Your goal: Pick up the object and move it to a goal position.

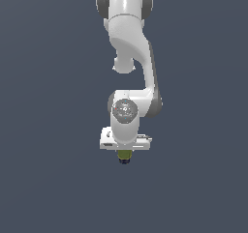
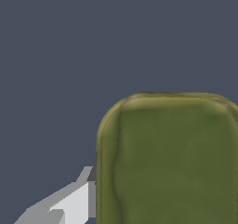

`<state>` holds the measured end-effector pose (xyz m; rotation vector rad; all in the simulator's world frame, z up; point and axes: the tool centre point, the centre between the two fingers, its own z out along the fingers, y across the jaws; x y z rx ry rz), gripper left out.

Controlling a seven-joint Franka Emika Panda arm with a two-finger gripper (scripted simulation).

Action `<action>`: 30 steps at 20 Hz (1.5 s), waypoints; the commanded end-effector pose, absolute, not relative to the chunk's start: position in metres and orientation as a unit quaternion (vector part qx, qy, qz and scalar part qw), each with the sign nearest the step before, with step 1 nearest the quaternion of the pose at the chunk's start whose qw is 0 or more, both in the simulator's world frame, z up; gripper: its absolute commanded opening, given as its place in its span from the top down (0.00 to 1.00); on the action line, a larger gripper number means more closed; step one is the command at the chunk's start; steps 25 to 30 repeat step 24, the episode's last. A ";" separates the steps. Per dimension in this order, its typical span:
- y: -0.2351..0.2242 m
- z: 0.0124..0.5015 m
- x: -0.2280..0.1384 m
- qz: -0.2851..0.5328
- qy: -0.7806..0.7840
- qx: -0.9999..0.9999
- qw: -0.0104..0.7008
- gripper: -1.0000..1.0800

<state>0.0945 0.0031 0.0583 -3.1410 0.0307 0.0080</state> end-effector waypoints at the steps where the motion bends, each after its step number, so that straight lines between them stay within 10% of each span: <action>1: -0.005 0.064 0.093 0.001 0.011 -1.000 0.000 1.00; 18: -0.138 0.134 0.053 0.000 0.011 -1.000 0.000 1.00; 30: -0.152 0.141 0.051 0.000 0.011 -1.000 0.000 1.00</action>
